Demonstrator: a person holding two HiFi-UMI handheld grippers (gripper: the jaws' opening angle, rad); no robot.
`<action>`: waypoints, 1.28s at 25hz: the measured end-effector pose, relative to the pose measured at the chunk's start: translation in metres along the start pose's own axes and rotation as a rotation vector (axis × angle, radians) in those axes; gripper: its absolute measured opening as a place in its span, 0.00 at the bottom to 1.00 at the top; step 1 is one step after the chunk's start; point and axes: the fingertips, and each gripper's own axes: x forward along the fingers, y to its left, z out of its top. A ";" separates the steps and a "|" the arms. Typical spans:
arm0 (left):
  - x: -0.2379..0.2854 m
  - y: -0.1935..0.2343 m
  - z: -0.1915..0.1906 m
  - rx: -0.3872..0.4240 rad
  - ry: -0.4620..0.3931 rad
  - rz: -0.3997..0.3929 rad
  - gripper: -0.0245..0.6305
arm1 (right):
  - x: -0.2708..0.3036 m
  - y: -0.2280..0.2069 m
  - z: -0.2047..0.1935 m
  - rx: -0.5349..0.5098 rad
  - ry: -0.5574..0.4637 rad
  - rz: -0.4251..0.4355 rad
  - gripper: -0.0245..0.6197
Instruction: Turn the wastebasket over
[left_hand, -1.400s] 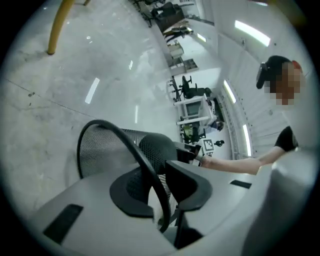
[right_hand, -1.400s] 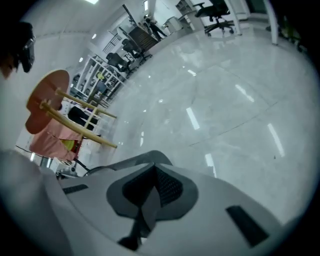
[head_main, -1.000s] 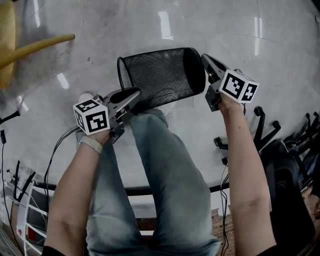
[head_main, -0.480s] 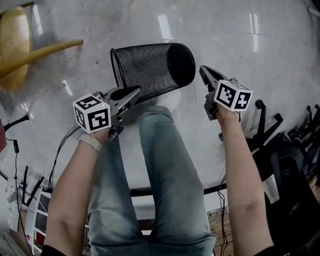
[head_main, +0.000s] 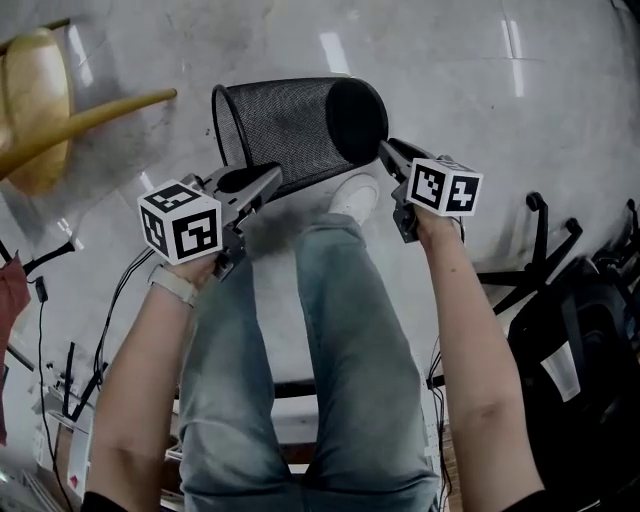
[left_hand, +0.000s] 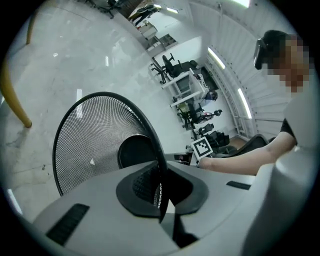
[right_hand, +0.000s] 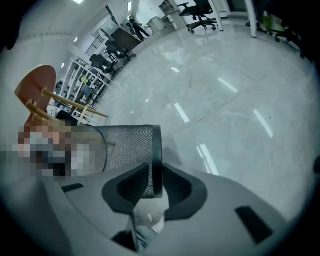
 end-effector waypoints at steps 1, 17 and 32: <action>0.001 -0.001 0.003 0.017 0.017 0.019 0.06 | 0.000 -0.002 -0.002 0.007 0.010 -0.020 0.17; 0.107 -0.076 0.038 0.270 0.213 0.257 0.09 | -0.100 -0.025 0.003 0.072 -0.152 -0.029 0.17; 0.209 -0.108 -0.034 0.389 0.321 0.379 0.20 | -0.188 -0.094 -0.118 0.244 -0.288 -0.128 0.17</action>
